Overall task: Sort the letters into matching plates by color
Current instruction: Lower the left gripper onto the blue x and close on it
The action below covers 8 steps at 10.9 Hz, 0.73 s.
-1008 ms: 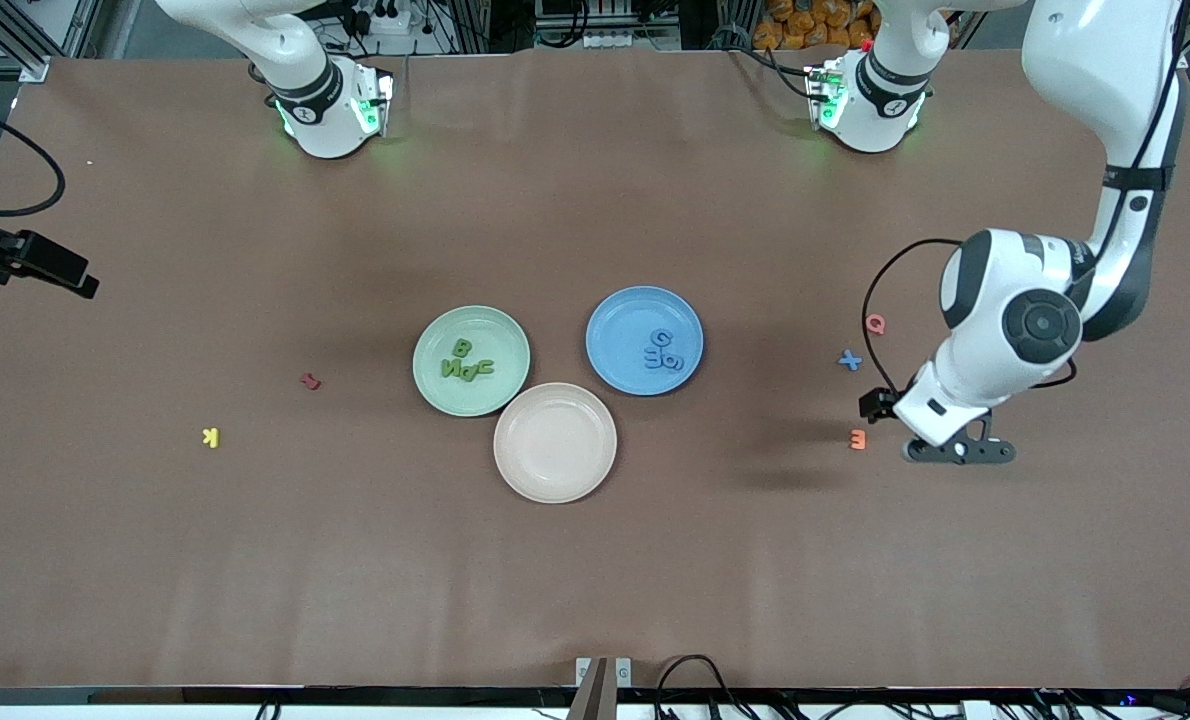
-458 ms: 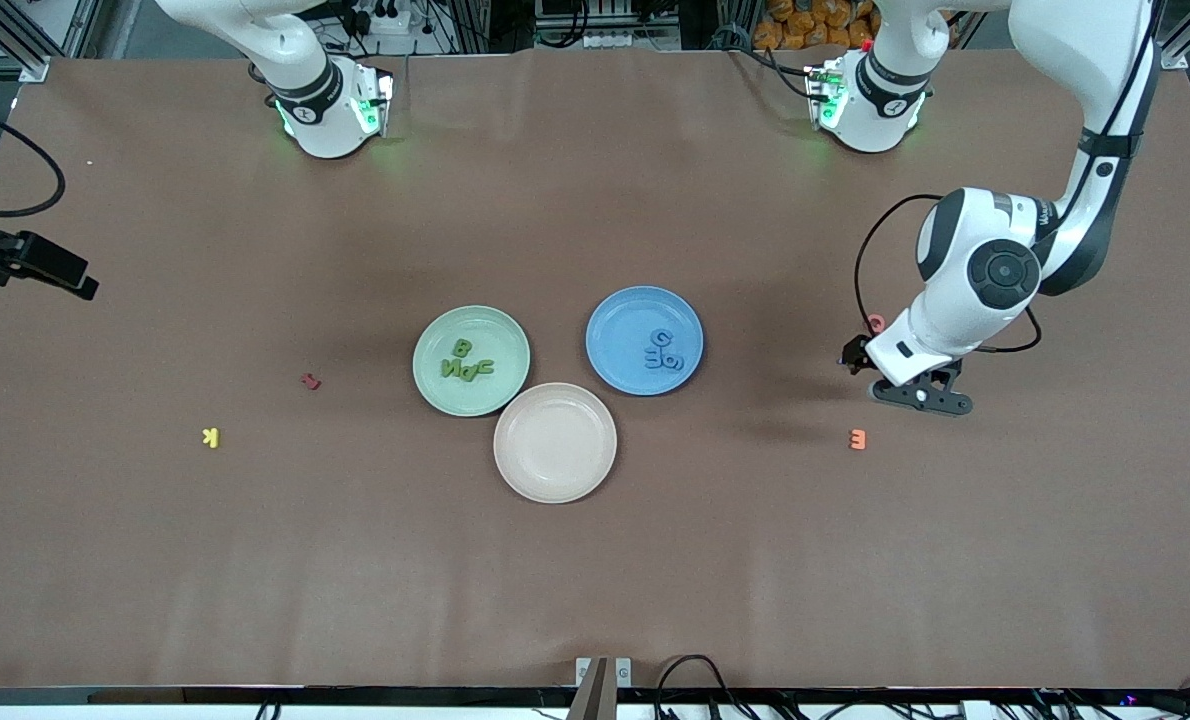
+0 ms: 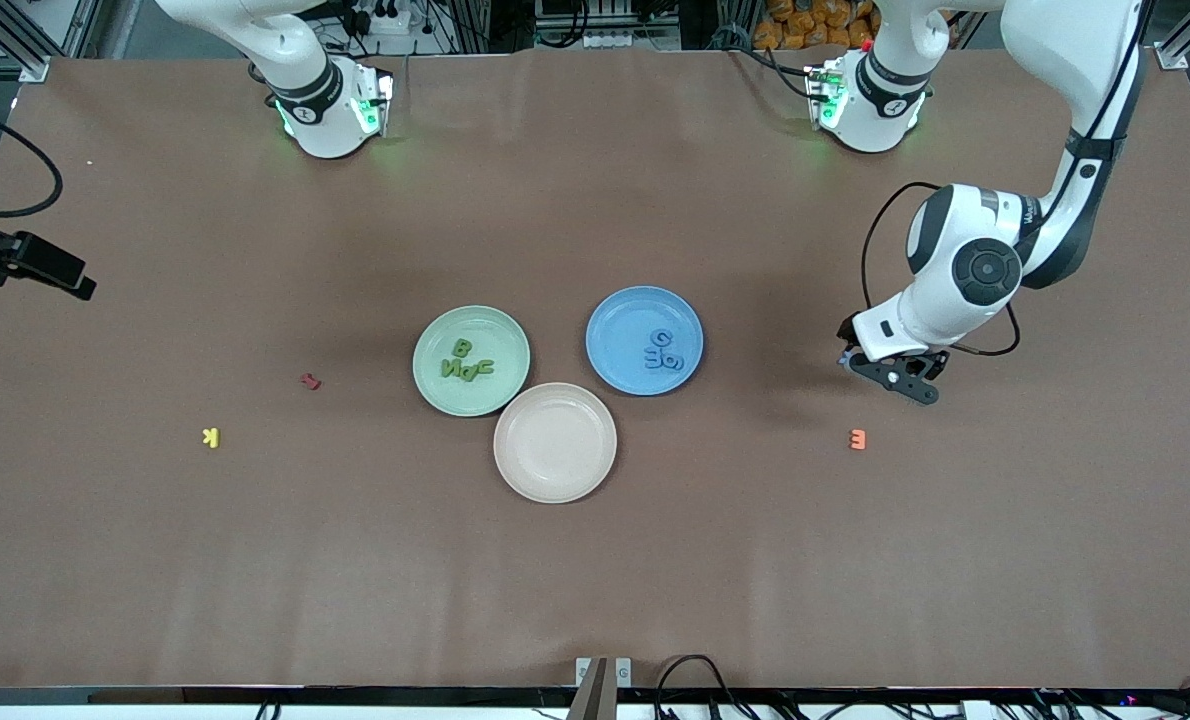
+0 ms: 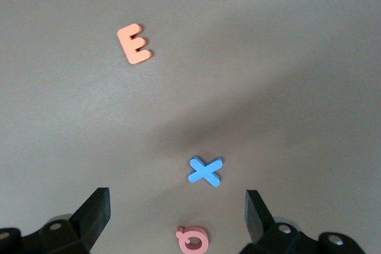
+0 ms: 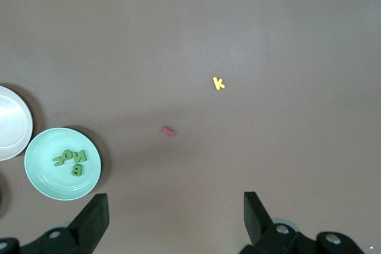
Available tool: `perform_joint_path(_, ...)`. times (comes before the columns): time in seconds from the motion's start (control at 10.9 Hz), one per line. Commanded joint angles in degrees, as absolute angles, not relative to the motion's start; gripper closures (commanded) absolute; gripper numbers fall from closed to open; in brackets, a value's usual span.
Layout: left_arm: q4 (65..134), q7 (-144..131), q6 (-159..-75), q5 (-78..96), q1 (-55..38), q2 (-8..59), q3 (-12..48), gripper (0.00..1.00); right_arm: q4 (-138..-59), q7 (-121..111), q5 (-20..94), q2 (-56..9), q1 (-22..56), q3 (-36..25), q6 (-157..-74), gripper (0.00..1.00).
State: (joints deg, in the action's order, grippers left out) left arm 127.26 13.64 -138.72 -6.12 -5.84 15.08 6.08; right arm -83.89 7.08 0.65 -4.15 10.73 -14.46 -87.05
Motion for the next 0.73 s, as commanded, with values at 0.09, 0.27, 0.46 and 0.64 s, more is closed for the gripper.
perform_joint_path(0.09,132.8,19.9,-148.4,-4.3,-6.0,16.1,6.3,0.0,-84.6,6.9,-0.1,-3.3,8.3,-12.4,-87.6,0.0)
perform_joint_path(0.27,135.2,20.5,-153.4,-4.3,-6.0,17.0,6.4,0.0,-84.6,6.9,-0.1,-3.3,7.0,-11.0,-87.7,0.0)
perform_joint_path(0.46,135.9,20.5,-154.8,-4.3,-5.9,17.4,6.4,0.0,-84.6,6.9,-0.3,-3.3,4.1,-7.7,-87.7,0.0)
perform_joint_path(0.64,136.0,20.5,-155.1,-4.3,-5.9,17.8,6.4,0.0,-84.6,6.9,-0.4,-3.3,4.1,-7.6,-87.7,0.0)
